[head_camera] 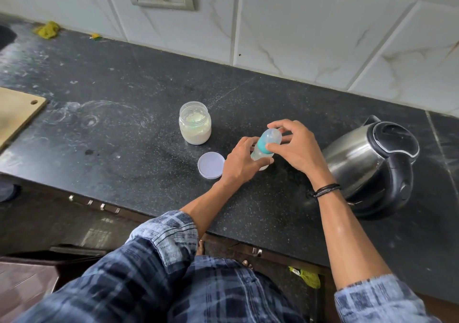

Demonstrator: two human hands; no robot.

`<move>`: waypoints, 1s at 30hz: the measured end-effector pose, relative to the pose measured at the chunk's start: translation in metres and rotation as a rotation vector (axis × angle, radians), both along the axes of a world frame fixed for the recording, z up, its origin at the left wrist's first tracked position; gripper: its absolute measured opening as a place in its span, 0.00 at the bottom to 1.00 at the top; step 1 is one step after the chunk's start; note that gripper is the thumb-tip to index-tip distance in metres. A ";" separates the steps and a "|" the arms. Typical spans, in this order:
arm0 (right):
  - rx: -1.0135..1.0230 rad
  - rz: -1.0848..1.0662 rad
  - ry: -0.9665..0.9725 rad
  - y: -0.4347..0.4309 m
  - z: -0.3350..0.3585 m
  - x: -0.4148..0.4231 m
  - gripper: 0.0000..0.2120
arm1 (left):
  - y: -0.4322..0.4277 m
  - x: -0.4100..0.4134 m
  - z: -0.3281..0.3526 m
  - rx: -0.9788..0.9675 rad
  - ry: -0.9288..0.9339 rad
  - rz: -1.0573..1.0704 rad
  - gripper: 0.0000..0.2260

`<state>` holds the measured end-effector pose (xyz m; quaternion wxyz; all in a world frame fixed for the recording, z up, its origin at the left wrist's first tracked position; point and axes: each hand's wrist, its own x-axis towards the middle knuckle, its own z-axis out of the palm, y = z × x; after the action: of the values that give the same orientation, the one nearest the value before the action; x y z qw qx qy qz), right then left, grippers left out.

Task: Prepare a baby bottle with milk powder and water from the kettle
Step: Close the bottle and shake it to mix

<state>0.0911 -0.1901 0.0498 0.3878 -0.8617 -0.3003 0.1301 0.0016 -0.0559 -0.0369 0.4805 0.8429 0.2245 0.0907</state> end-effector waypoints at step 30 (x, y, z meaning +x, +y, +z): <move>-0.142 -0.080 -0.167 0.006 -0.019 -0.014 0.28 | -0.002 -0.002 0.005 0.019 -0.010 0.011 0.29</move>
<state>0.0768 -0.1837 0.0306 0.3043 -0.9061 -0.2870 0.0635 0.0000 -0.0581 -0.0320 0.4730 0.8457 0.2261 0.0997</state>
